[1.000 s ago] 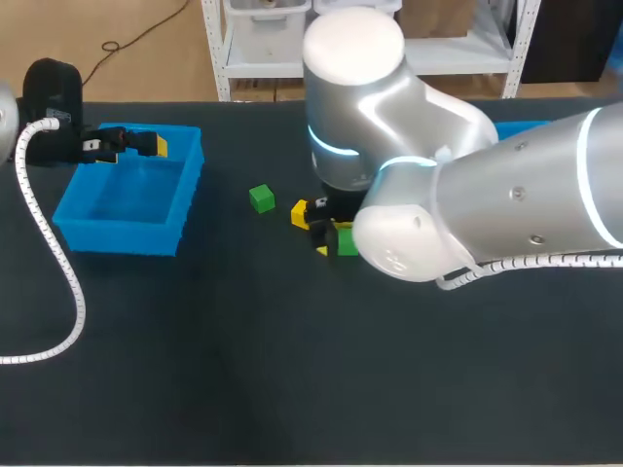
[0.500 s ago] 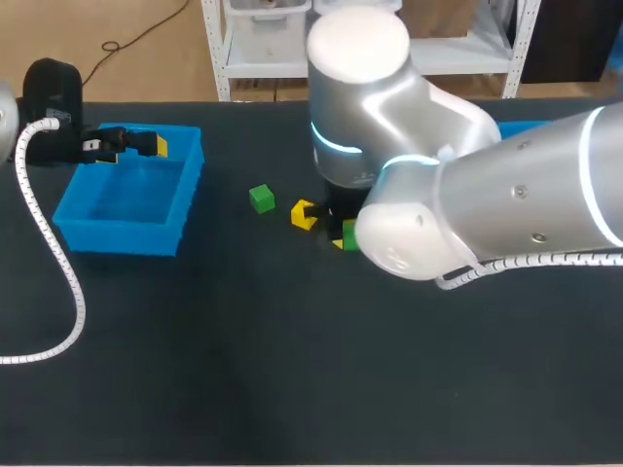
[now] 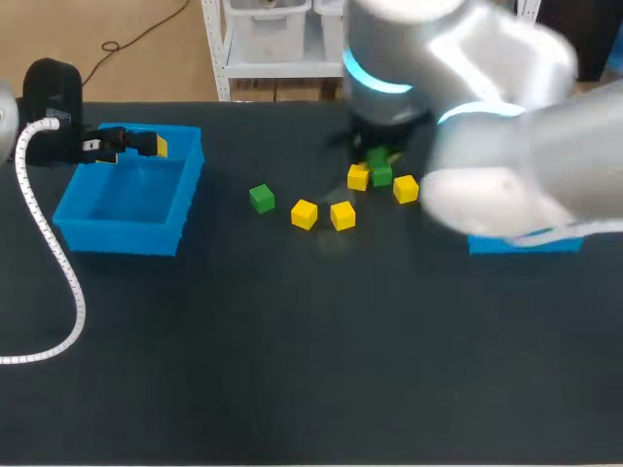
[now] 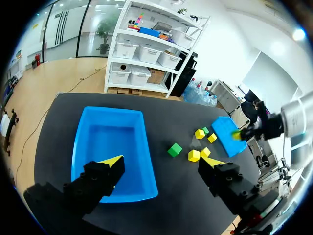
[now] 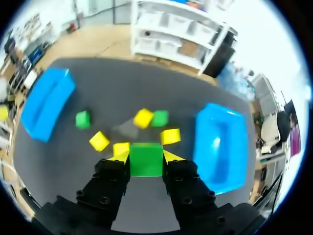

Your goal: Put the green cubes in the right bin and the yellow cubes in the left bin.

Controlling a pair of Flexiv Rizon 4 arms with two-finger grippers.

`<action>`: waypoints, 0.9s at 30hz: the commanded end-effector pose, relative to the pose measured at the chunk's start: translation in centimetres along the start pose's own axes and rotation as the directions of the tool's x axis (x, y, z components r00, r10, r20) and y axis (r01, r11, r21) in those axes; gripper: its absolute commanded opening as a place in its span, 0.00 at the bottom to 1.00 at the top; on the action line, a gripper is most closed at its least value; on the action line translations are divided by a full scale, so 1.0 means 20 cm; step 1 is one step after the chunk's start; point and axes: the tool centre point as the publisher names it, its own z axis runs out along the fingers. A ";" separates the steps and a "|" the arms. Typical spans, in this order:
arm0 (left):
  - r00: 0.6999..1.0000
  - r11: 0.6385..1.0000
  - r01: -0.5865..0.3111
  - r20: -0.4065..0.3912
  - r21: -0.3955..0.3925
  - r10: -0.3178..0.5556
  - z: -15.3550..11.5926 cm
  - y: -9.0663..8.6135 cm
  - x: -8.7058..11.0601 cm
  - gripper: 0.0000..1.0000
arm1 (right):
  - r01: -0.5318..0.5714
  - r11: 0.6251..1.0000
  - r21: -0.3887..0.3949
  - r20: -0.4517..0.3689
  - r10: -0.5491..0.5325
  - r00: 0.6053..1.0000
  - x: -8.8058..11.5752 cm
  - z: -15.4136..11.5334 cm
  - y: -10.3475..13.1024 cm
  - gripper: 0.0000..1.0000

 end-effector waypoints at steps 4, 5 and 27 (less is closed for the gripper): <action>1.000 1.000 -0.002 0.008 0.011 0.002 0.00 0.01 0.01 1.00 | -0.260 0.965 -0.023 0.172 0.260 0.950 0.02 -0.14 -0.58 0.00; 1.000 1.000 -0.002 0.008 0.011 0.002 0.00 0.01 0.01 1.00 | -0.287 0.958 -0.024 0.165 0.287 0.944 0.03 -0.12 -0.62 0.00; 1.000 1.000 -0.002 0.008 0.011 0.002 0.00 0.01 0.01 1.00 | -0.450 0.892 0.032 0.039 0.449 0.893 0.19 0.11 -0.85 0.39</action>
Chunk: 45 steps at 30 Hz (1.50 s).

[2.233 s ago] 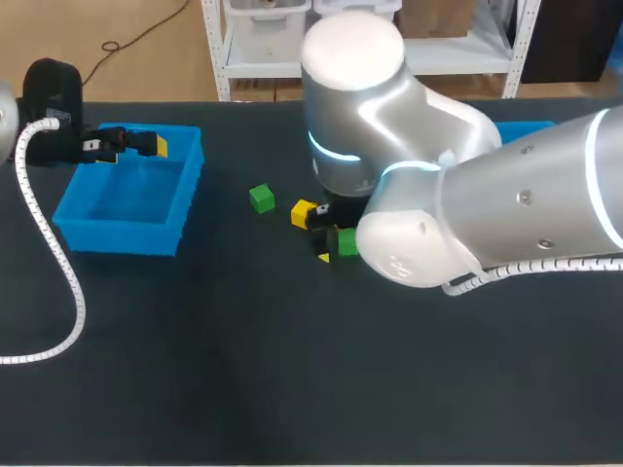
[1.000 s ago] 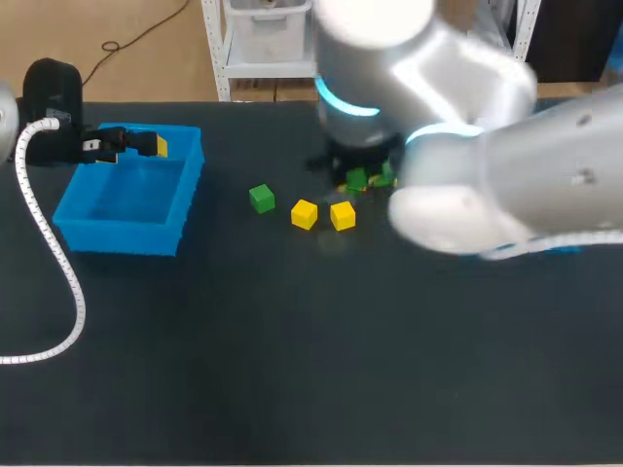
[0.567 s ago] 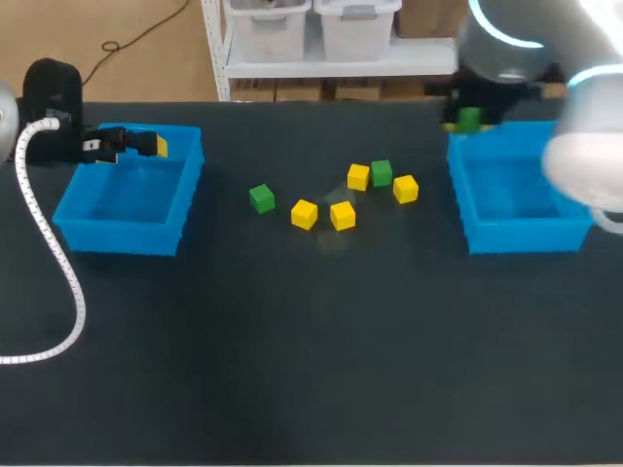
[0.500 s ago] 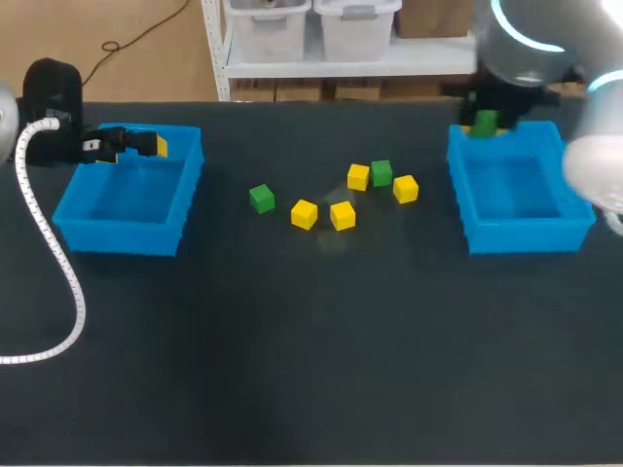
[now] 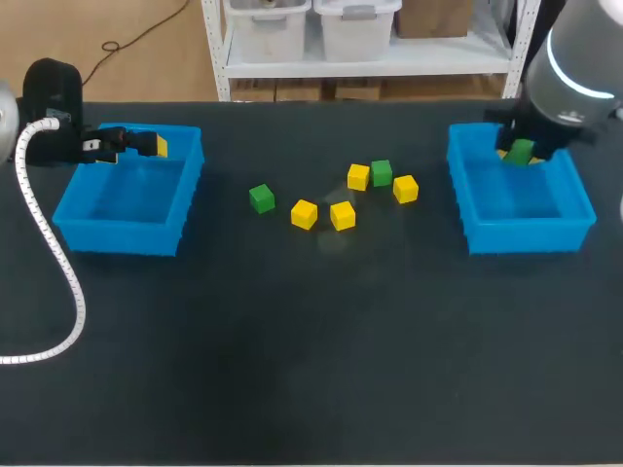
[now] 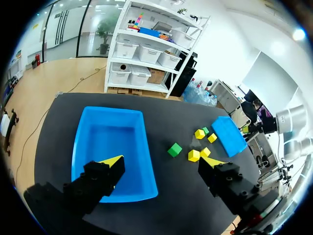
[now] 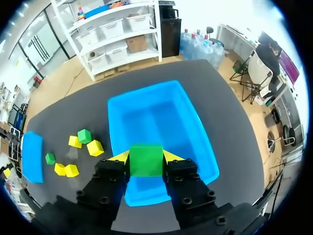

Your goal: Put the green cubes in the right bin and the yellow cubes in the left bin.

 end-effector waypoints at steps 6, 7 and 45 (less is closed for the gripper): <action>1.000 1.000 -0.002 0.008 0.011 0.002 0.00 0.01 0.01 1.00 | -0.013 1.000 0.022 0.007 0.013 1.000 0.00 0.02 0.00 1.00; 1.000 1.000 -0.002 0.008 0.011 0.002 0.00 0.01 0.01 1.00 | -0.017 1.000 0.018 0.014 0.017 1.000 -0.01 0.01 0.01 1.00; 1.000 1.000 -0.002 0.008 0.011 0.002 0.00 0.01 0.01 1.00 | 0.807 0.532 -0.257 0.244 -0.772 0.587 0.21 -0.18 1.53 1.00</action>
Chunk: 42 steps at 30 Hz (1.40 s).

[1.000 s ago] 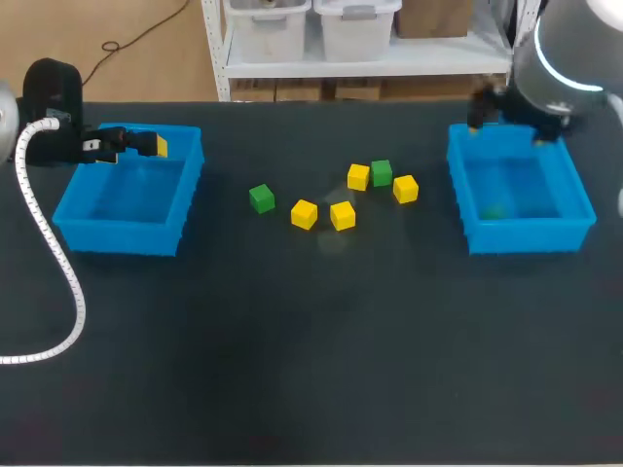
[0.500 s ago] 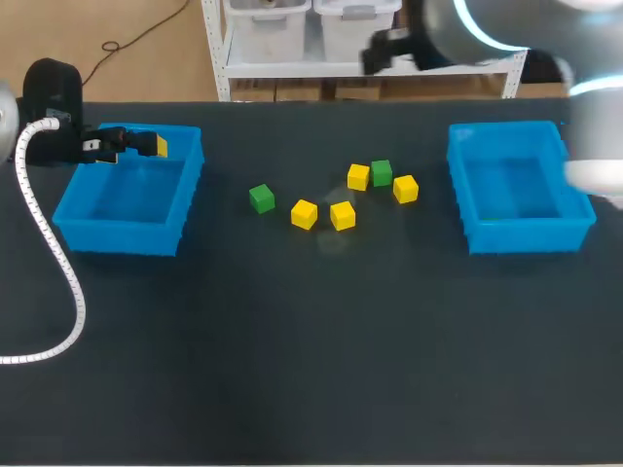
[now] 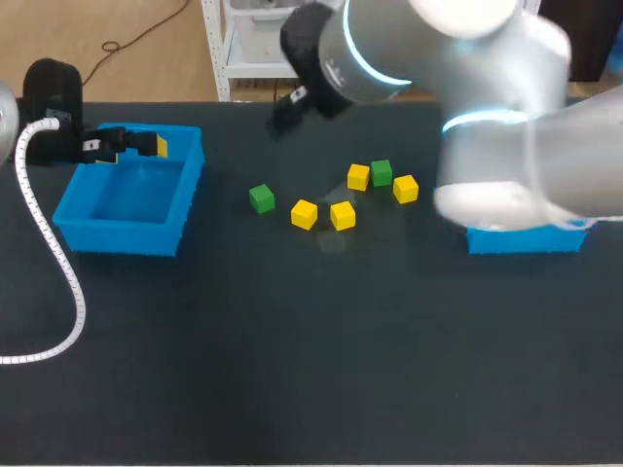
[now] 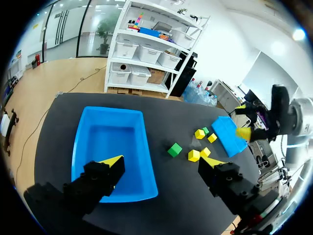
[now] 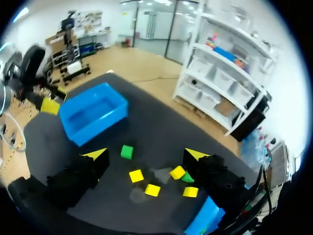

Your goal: Put the green cubes in the right bin and the yellow cubes in the left bin.

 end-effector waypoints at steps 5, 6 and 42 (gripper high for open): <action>1.000 1.000 -0.002 0.008 0.011 0.002 0.00 0.01 0.01 1.00 | -0.006 0.997 -0.076 -0.119 -0.003 0.993 0.02 0.21 0.06 1.00; 1.000 1.000 -0.002 0.008 0.011 0.002 0.00 0.01 0.01 1.00 | -0.008 0.997 -0.078 -0.124 -0.002 0.992 0.03 0.22 0.07 1.00; 1.000 1.000 -0.002 0.008 0.011 0.002 0.00 0.01 0.01 1.00 | 0.051 0.991 -0.125 -0.142 -0.069 0.988 0.21 0.32 0.27 1.00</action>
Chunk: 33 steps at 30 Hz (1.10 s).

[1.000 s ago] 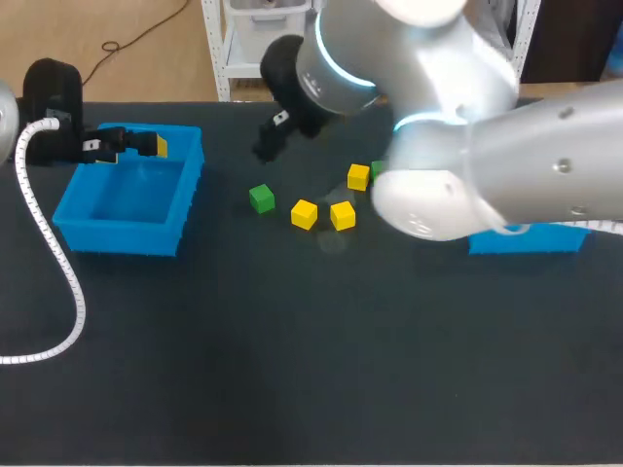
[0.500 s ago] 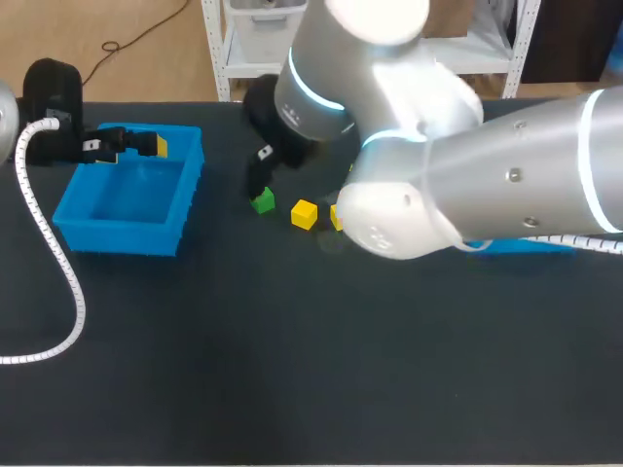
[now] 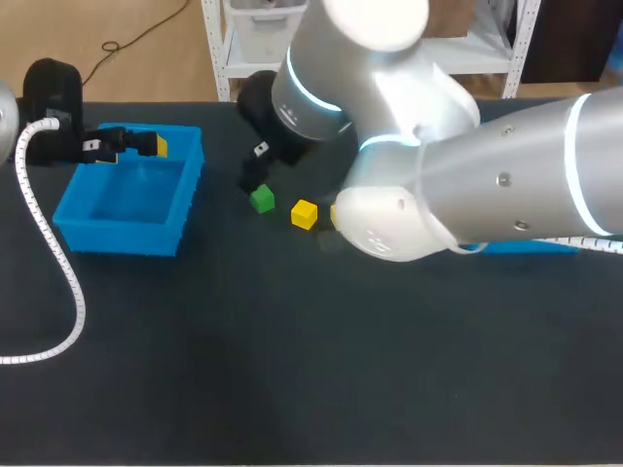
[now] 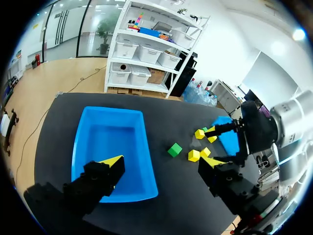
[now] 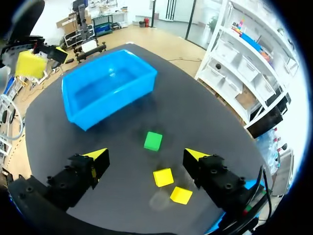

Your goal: Put the green cubes in the right bin and the yellow cubes in the left bin.

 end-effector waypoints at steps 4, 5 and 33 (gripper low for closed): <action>1.000 1.000 -0.002 0.008 0.011 0.002 0.00 0.01 0.01 1.00 | -0.013 1.000 0.016 -0.010 0.013 1.000 0.06 -0.02 0.00 1.00; 1.000 1.000 -0.002 0.008 0.011 0.002 0.00 0.01 0.01 1.00 | -0.015 1.000 0.021 -0.012 0.016 1.000 0.08 0.00 0.00 1.00; 1.000 1.000 -0.002 0.008 0.011 0.002 0.00 0.01 0.01 1.00 | -0.031 0.997 0.074 -0.077 0.036 0.996 0.01 0.49 -0.05 1.00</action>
